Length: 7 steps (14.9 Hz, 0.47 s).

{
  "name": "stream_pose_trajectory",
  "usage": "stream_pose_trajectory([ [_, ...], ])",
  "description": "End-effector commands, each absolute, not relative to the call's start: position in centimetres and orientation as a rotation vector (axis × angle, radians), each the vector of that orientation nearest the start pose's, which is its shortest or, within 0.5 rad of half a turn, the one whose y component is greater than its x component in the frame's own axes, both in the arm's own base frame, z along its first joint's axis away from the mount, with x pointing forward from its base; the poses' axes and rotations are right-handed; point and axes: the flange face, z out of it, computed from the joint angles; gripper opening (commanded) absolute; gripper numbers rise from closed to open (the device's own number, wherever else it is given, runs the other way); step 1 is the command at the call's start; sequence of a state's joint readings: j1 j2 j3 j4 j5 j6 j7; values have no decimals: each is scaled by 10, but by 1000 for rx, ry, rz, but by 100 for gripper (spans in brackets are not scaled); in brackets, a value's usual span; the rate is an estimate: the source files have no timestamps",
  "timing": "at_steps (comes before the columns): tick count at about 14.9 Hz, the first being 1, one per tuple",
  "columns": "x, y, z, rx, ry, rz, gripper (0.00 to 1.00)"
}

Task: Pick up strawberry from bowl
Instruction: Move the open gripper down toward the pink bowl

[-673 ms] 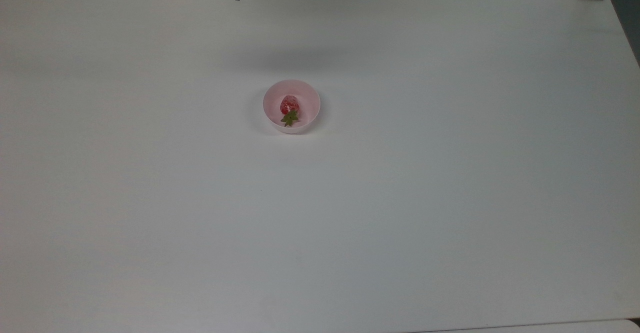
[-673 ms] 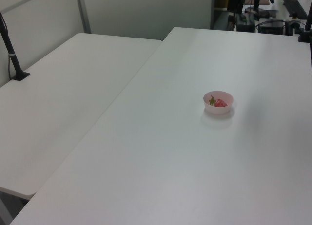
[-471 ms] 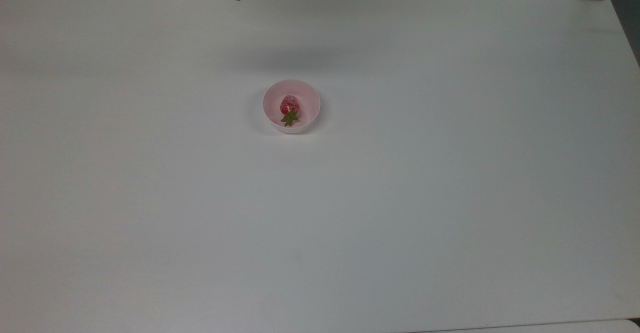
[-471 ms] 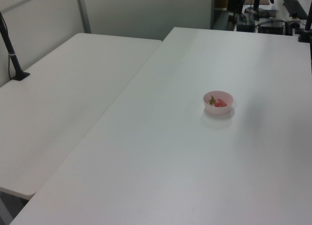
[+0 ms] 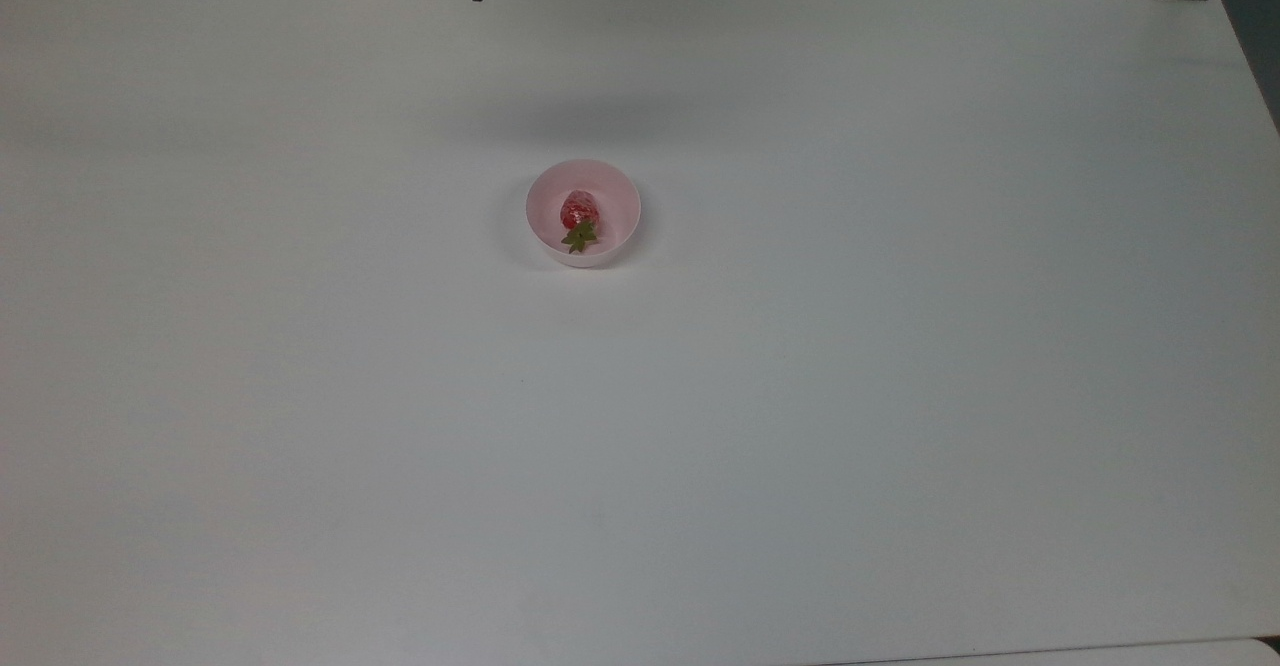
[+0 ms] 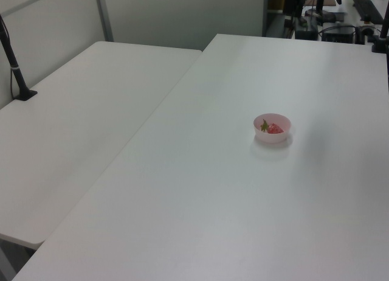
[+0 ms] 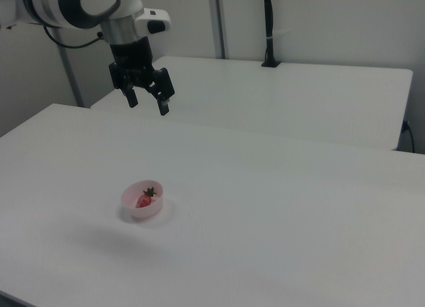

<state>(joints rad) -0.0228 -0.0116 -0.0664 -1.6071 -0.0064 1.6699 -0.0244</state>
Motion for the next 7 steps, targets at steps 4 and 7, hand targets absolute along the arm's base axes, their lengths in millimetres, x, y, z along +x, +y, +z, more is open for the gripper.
stream_pose_trajectory([
  [4, 555, -51, 620, -3158, 78, -112, 100],
  [7, 557, -53, 600, -3229, -143, -40, 99],
])
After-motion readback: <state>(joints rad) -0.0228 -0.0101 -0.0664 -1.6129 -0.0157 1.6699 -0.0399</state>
